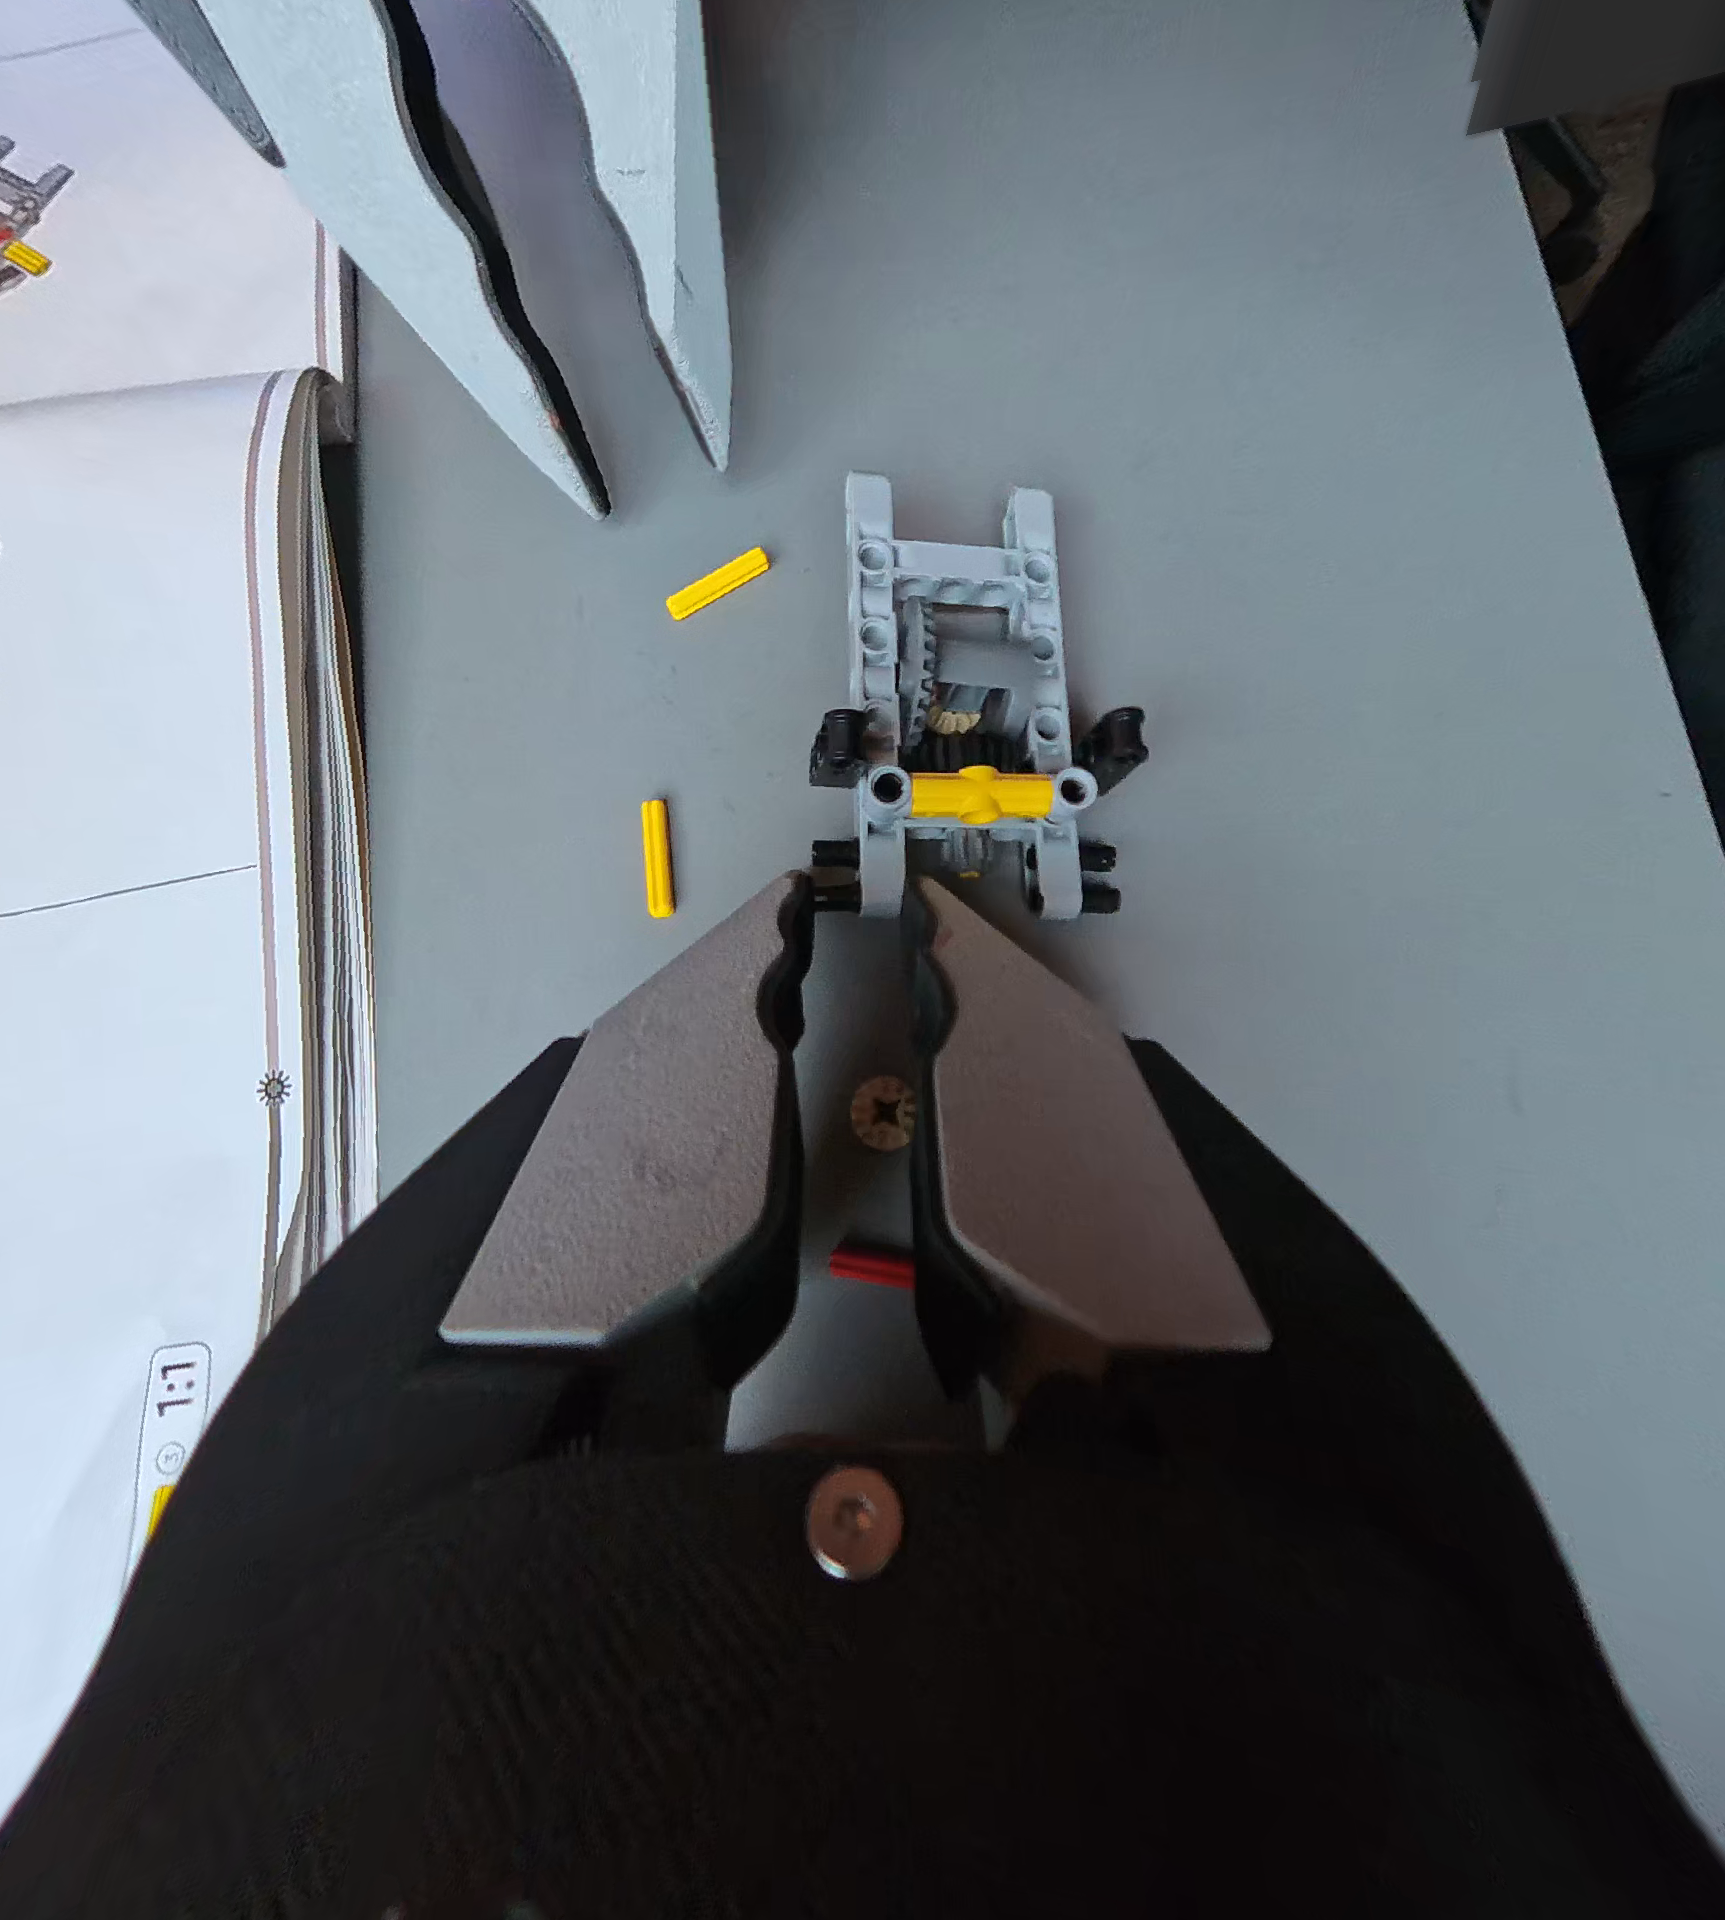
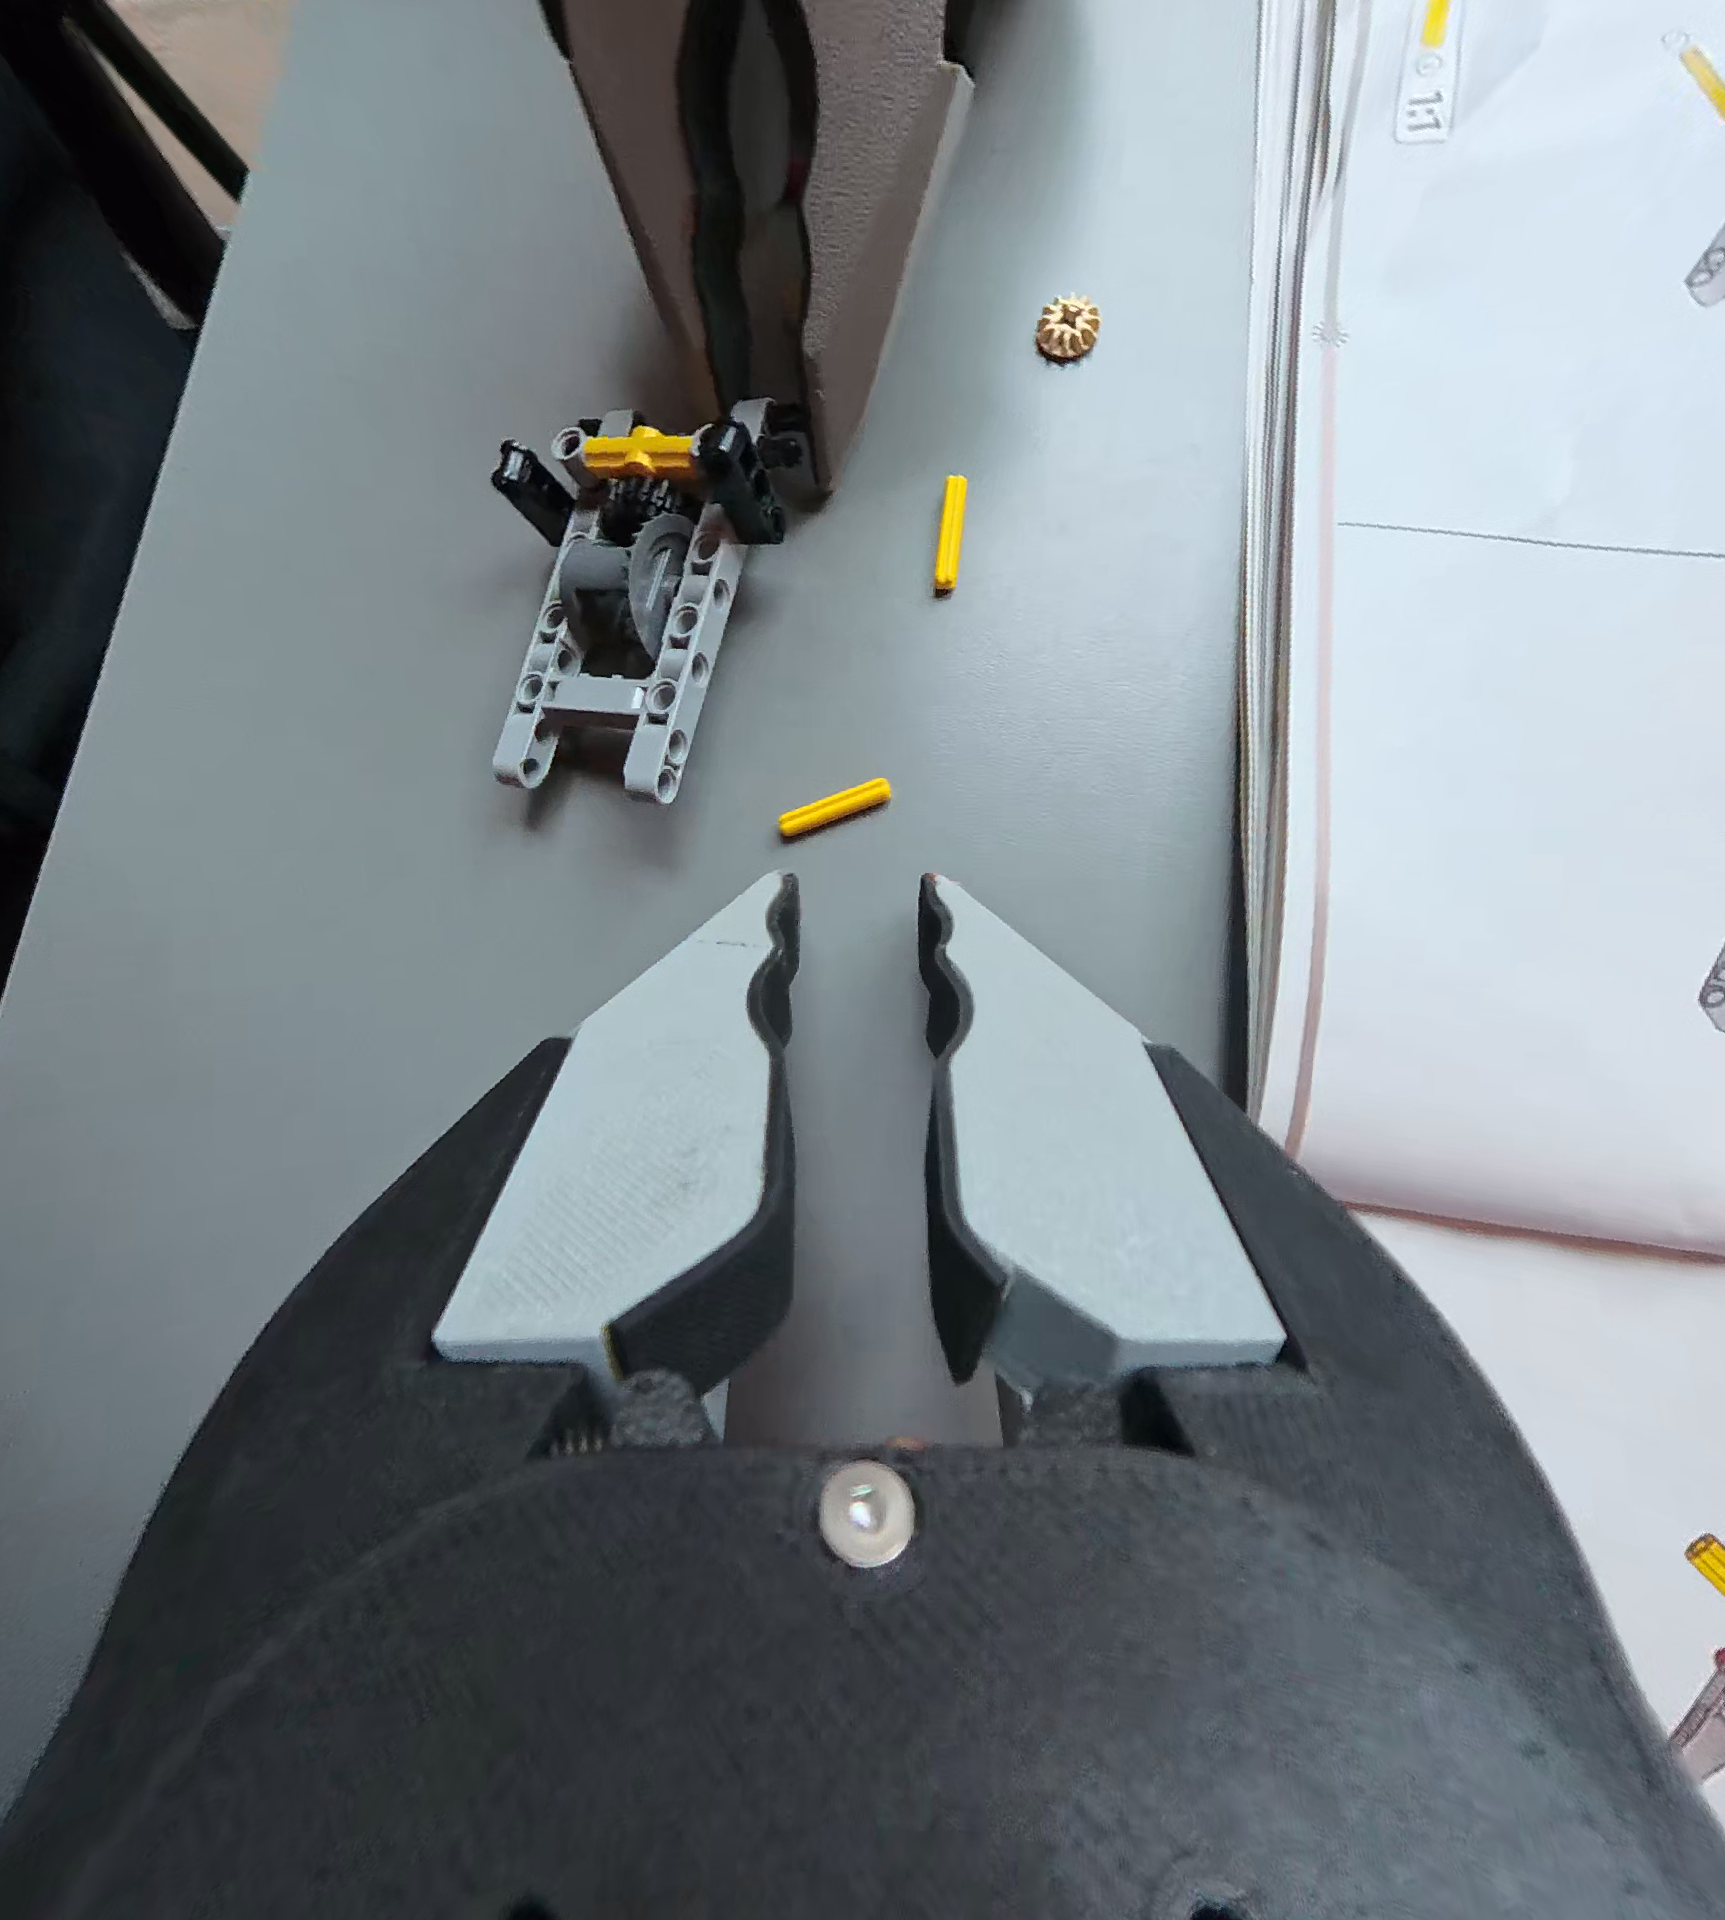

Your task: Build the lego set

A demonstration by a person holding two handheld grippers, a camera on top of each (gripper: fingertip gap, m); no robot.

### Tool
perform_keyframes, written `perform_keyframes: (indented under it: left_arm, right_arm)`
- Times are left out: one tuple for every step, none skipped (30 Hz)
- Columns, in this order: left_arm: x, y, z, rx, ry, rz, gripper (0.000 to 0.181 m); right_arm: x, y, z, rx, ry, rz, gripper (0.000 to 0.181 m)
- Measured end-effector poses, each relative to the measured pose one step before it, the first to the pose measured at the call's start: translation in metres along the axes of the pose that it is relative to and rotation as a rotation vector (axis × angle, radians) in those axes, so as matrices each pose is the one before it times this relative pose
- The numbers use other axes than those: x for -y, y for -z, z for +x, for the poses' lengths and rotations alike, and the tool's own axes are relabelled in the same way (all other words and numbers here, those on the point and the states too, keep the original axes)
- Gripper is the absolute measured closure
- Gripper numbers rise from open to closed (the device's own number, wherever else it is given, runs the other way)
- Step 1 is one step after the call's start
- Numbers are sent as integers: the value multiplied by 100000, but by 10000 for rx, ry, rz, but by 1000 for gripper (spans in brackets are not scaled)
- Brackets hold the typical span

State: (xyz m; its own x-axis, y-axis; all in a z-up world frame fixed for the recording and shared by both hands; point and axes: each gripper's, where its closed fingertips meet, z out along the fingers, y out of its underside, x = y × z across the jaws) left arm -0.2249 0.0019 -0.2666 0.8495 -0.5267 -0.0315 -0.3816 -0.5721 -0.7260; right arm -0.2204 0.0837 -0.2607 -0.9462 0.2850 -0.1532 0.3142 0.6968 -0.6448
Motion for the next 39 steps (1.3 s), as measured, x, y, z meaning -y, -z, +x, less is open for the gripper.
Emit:
perform_keyframes:
  left_arm:
    - [-16, 18, 30, -62, -71, 2, 167]
    - [-12, 13, 8, -56, -52, 3, 167]
    - [-11, 11, 6, -58, -39, 2, 167]
    - [-5, 3, -26, -42, -27, 1, 167]
    - [8, -14, -57, -40, 9, -1, 167]
    - [10, -16, -33, -55, 2, -2, 167]
    - [22, -25, -53, -19, -30, 0, 167]
    - [32, -35, -95, 16, -24, 0, 167]
    - [24, -43, -94, 17, -1, -1, 167]
    - [28, -31, -33, 1, -5, 0, 167]
    - [9, -8, -9, 13, -10, 0, 167]
    - [7, 12, -19, 33, -21, 3, 167]
    - [4, 2, 0, 43, -38, 2, 167]
    - [10, -5, -7, 37, -32, 2, 167]
    - [-4, -9, -3, 14, -8, 1, 167]
    - [2, -3, 1, -7, 8, 0, 167]
    - [-4, 4, 4, -7, 3, 0, 167]
    - [5, -4, 3, 2, -4, 0, 167]
    - [-1, 2, 5, 4, -5, 0, 167]
    - [0, 2, 2, 5, -6, 1, 167]
    - [1, 0, -8, 4, -3, 0, 167]
    - [2, -1, -7, 5, 1, 1, 167]
    - [1, -1, -14, 12, 5, 1, 167]
    - [-4, 4, -21, 13, 8, 0, 167]
    - [-7, -7, -8, 7, 2, 0, 167]
    - [4, -4, -13, 14, -1, 0, 167]
    - [0, 0, -3, 3, 3, 0, 167]
    - [0, -2, -11, 2, 8, -1, 167]
    - [-4, 4, 1, -4, 5, 0, 167]
    - [0, 0, 3, -1, 1, 0, 167]
    - [1, 0, -4, 2, -2, 0, 167]
    - [0, 0, -6, 3, -3, 0, 167]
    - [0, 0, 2, -1, 0, 0, 167]
    - [1, -2, 5, -9, 10, 0, 167]
    - [0, -2, 1, -8, 7, -1, 167]
    - [-4, 2, -5, -8, 7, -1, 167]
    - [-13, -2, 10, -10, 5, -1, 167]
    - [6, -5, 12, -5, -4, 1, 167]
    - [10, 6, 1, -5, -7, 2, 167]
  right_arm:
    - [20, 33, -157, 99, 142, 67, 161]
    - [24, 19, -92, 59, 158, 46, 160]
    - [2, -7, -96, 64, 176, 13, 160]
    - [6, -36, -77, 54, 187, -35, 160]
    - [-4, -68, -26, 26, 189, -69, 160]
    - [13, -88, -17, 23, 165, -90, 161]
    - [19, -121, -22, 14, 131, -100, 161]
    - [-20, -147, -105, 66, 101, -96, 161]
    - [-101, -171, -60, 45, 24, -95, 161]
    - [-183, -144, 53, -41, -97, -97, 161]
    - [-16, 37, -118, 11, -136, 57, 162]
    - [127, 219, -316, 66, -99, 184, 164]
    - [308, 302, -157, -110, -65, 331, 164]
    - [494, 336, -128, -171, -24, 464, 164]
    - [626, 263, -157, -144, -54, 482, 164]
    - [624, 101, -218, -97, -99, 373, 161]
    - [600, -85, -287, -59, -127, 239, 159]
    - [602, -234, -273, -78, -116, 200, 159]
    - [556, -372, -268, -93, -52, 189, 160]
    - [400, -461, -283, -74, 21, 109, 161]
    - [162, -475, -109, -183, 104, -40, 164]
    - [-20, -402, 79, -293, 183, -152, 166]
    - [-56, -367, 44, -227, 198, -154, 167]
    - [-158, -336, -64, -96, 136, -200, 166]
    - [-229, -303, -44, -48, 61, -212, 165]
    - [-150, -267, -87, 19, 7, -117, 164]
    - [-78, -207, -136, 65, -34, -47, 163]
    - [17, -145, -106, 41, -25, 10, 163]
    - [31, -80, -91, 19, 6, 19, 163]
    - [-6, -40, -29, -16, 24, -18, 164]
    - [-25, -30, 21, -52, 25, -32, 165]
    - [-54, -31, 24, -35, 13, -38, 166]
    - [-38, -65, -38, 7, -1, -22, 166]
    - [-83, -81, -54, 21, -2, -28, 168]
    - [-110, -100, -21, -4, -5, -53, 168]
    - [-99, -75, 12, -34, 1, -43, 167]
    - [-33, -45, 2, -39, 11, -8, 167]
    - [2, 1, -3, -33, 1, 4, 168]
    - [18, 5, 11, -33, -10, 12, 168]
